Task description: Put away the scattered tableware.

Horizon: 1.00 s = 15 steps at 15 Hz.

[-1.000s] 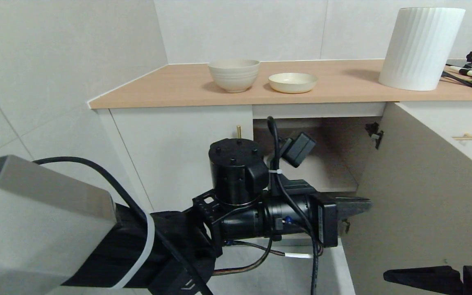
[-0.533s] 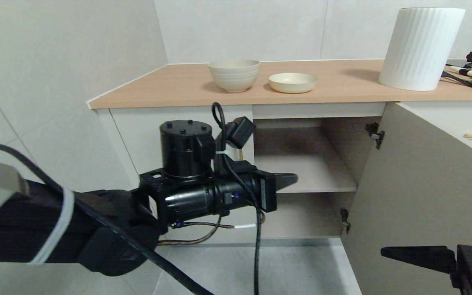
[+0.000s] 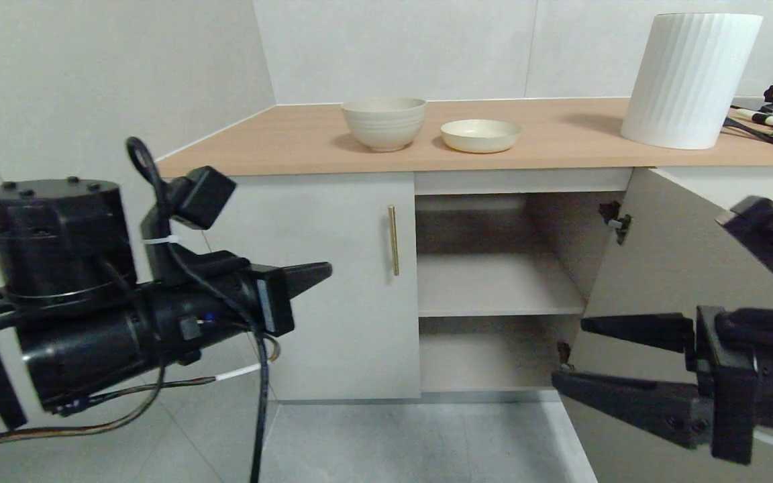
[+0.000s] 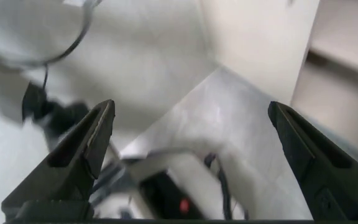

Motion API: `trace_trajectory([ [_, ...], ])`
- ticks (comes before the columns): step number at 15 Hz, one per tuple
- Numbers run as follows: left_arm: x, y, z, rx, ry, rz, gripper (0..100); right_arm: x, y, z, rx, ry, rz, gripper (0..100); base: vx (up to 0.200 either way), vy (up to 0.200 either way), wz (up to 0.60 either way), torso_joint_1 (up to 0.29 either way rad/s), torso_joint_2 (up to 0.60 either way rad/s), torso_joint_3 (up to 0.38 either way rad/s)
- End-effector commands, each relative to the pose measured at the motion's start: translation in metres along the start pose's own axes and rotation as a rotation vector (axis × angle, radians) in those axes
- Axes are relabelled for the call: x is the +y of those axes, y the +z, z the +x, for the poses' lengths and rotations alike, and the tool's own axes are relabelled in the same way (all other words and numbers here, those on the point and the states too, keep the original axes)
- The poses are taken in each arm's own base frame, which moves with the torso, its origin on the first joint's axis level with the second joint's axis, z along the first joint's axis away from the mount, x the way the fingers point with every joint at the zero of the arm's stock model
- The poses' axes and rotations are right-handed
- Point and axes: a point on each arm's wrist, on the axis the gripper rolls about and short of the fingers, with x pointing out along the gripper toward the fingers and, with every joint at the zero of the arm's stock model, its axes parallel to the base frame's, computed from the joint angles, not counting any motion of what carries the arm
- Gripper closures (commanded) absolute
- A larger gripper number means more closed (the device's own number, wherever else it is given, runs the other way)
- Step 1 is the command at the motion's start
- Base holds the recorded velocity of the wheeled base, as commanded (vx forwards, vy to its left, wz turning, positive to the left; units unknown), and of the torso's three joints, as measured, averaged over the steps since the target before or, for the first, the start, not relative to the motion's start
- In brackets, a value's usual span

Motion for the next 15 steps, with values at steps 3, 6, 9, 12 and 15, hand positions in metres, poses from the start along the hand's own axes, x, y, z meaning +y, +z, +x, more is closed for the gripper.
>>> trace_trajectory([
  [3, 0.017, 0.012, -0.067, -0.067, 0.115, -0.027, 0, -0.036, 0.032, 0.035, 0.000, -0.129, 0.043, 0, 0.000, 0.000, 0.00, 0.000, 0.00, 0.000],
  [6, 0.019, 0.014, -0.065, -0.065, 0.109, -0.037, 0, -0.039, 0.037, 0.036, 0.027, -0.152, 0.068, 0, 0.000, 0.000, 0.00, 0.000, 0.00, 0.000],
  [9, 0.025, 0.020, -0.071, -0.103, 0.159, -0.040, 0, -0.037, 0.027, 0.028, 0.056, -0.181, 0.085, 0, 0.000, 0.000, 0.00, 0.000, 0.00, 0.000],
  [12, 0.024, 0.026, -0.080, -0.140, 0.163, -0.033, 0, -0.037, 0.028, 0.025, 0.043, -0.228, 0.079, 0, 0.000, 0.000, 0.00, 0.000, 0.00, 0.000],
  [15, 0.024, 0.026, -0.080, -0.142, 0.165, -0.031, 0, -0.037, 0.027, 0.026, 0.050, -0.229, 0.080, 0, 0.000, 0.000, 0.00, 0.000, 0.00, 0.000],
])
